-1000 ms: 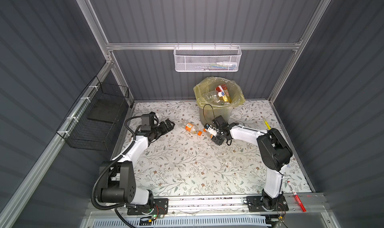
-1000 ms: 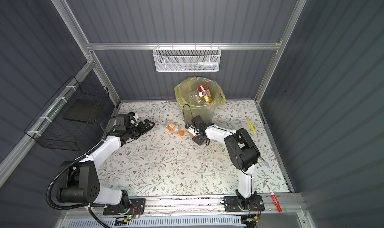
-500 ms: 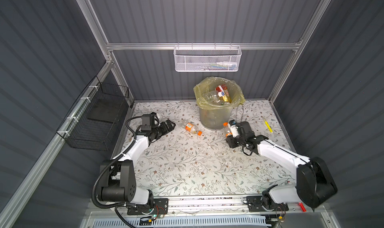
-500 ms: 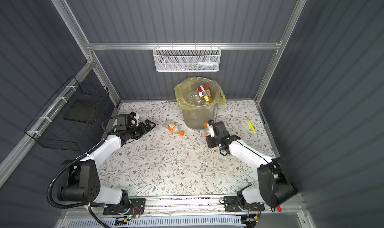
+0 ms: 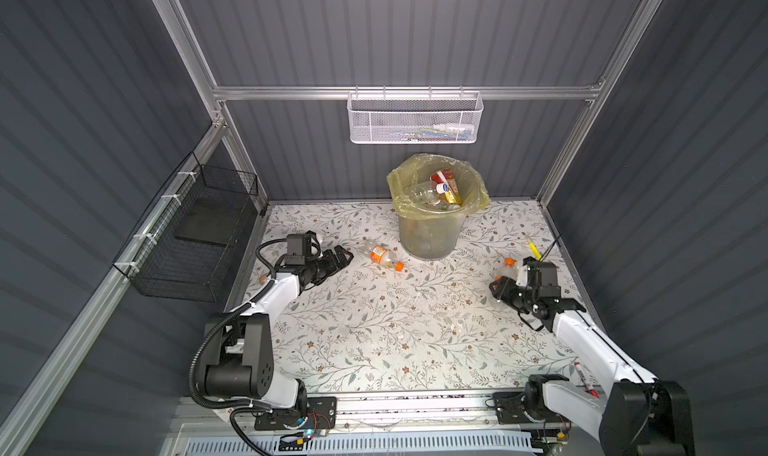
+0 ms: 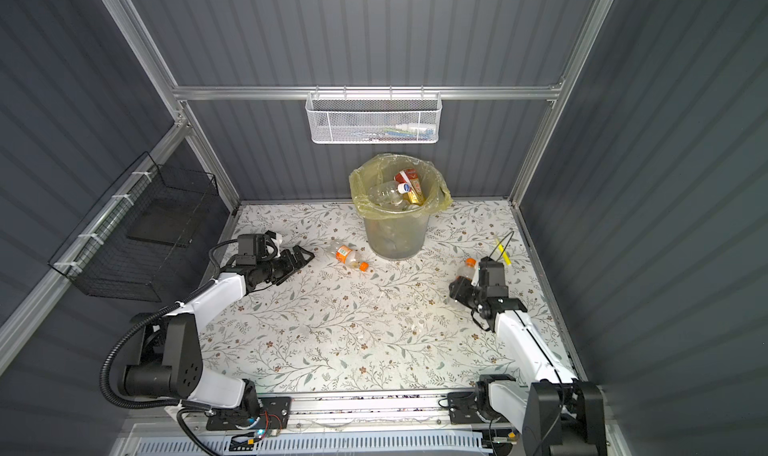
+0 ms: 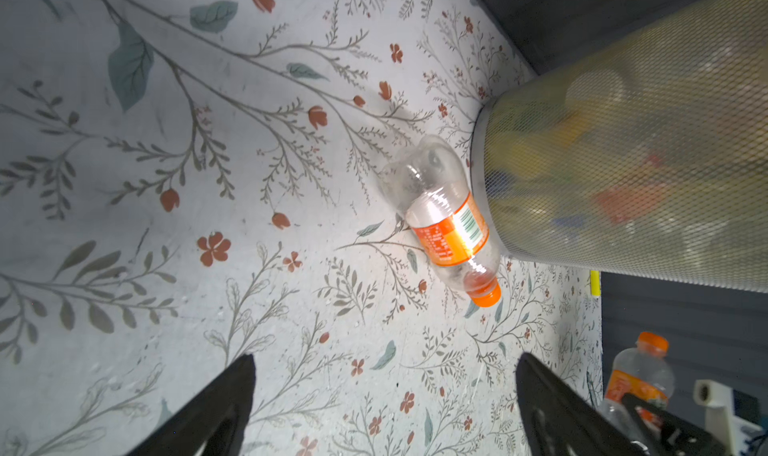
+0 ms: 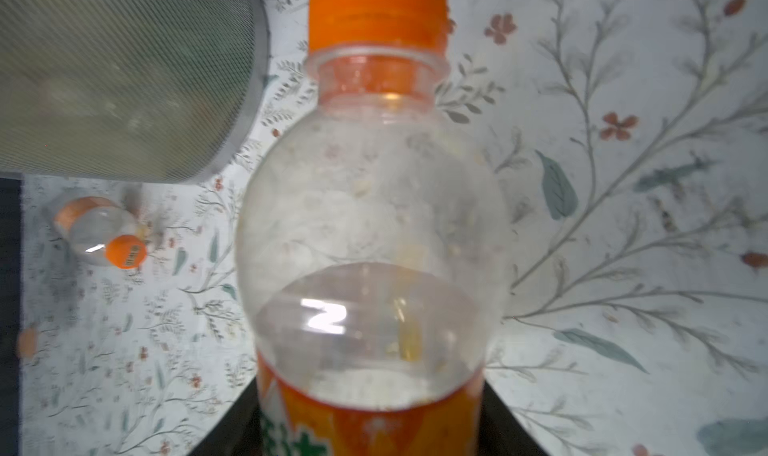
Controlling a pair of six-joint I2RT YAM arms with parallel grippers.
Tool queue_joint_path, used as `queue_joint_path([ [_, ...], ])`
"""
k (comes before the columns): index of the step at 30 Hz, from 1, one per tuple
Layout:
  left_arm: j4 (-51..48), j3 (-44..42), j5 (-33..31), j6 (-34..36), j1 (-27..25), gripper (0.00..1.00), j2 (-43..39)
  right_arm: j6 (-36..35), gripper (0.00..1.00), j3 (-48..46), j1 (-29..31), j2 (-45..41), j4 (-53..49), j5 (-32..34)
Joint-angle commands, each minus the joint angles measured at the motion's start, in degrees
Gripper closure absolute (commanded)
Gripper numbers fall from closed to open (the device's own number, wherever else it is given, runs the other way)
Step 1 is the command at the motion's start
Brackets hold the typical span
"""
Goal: Throw the plastic bottles in the bin
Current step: 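Lift the orange-labelled bottle and swing it toward the far corner, then move the orange-labelled bottle over the bin and open the right gripper, then grasp the last orange-labelled bottle with the left gripper while right gripper withdraws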
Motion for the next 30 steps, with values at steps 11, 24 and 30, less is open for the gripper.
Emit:
queue_joint_path([
  [11, 2.4, -1.8, -2.7, -3.1, -7.1, 0.02, -1.4, -3.5, 0.01, 82.1, 8.6, 33.0, -30.1, -3.1],
  [24, 4.5, 2.7, -1.9, -4.3, -9.0, 0.00, 3.1, 5.1, 0.01, 32.8, -3.6, 10.4, -6.9, -4.7],
  [30, 8.1, 6.4, -2.4, -7.3, -12.3, 0.00, 8.6, 6.5, 0.01, 19.6, -7.0, 4.4, -3.8, -5.0],
])
